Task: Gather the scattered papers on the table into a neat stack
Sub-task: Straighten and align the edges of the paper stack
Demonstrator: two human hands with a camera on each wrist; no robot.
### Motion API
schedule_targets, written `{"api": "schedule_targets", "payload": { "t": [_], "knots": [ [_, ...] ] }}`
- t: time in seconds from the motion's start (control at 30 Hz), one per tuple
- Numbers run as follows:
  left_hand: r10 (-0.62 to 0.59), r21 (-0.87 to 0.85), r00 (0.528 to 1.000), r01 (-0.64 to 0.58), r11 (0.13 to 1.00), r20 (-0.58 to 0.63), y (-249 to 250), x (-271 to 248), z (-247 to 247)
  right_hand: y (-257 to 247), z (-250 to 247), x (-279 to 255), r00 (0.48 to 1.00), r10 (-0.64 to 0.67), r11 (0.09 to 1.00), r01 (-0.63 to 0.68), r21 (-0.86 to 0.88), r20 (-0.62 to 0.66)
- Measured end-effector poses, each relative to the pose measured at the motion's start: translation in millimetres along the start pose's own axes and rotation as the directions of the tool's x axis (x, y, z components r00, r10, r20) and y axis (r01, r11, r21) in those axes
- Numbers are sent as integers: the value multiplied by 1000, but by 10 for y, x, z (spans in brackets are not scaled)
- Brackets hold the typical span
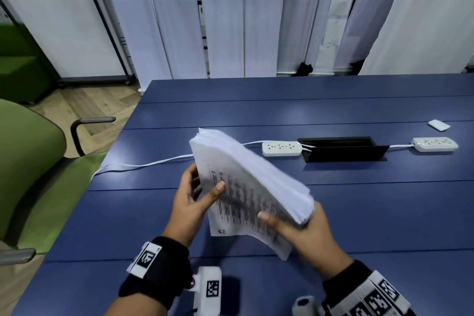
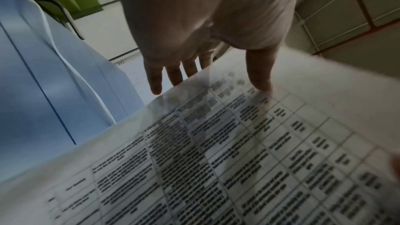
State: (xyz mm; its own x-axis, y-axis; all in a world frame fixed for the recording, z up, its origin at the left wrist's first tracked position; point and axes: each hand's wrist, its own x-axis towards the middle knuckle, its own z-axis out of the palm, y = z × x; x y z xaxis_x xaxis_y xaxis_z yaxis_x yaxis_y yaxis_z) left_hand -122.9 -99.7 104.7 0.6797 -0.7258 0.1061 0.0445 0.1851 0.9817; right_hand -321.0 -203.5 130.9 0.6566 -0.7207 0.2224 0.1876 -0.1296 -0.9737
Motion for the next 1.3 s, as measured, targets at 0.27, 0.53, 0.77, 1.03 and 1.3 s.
{"api": "schedule_targets", "payload": {
  "t": [0.27, 0.53, 0.77, 1.03, 1.3],
  "knots": [
    [-67, 128, 996, 60, 990, 57, -42, 7, -77, 56, -230, 183, 983, 132, 989, -123, 78, -125],
    [-112, 51, 985, 106, 993, 134, 49, 31, -64, 105, -345, 234, 971, 145, 985, -123, 125, -189],
    [-26, 31, 994, 22, 999, 107, 17, -92, 131, 181, -117, 164, 956, 39, 998, -24, 55, -291],
    [-27, -17, 991, 25, 1000, -130, -18, -8, 287, 260, -86, 216, 918, 139, 990, -135, 36, -370],
    [165, -28, 937, -182, 983, -307, 280, -36, 388, -8, 98, 280, 915, -47, 999, 47, -9, -401]
  ]
}}
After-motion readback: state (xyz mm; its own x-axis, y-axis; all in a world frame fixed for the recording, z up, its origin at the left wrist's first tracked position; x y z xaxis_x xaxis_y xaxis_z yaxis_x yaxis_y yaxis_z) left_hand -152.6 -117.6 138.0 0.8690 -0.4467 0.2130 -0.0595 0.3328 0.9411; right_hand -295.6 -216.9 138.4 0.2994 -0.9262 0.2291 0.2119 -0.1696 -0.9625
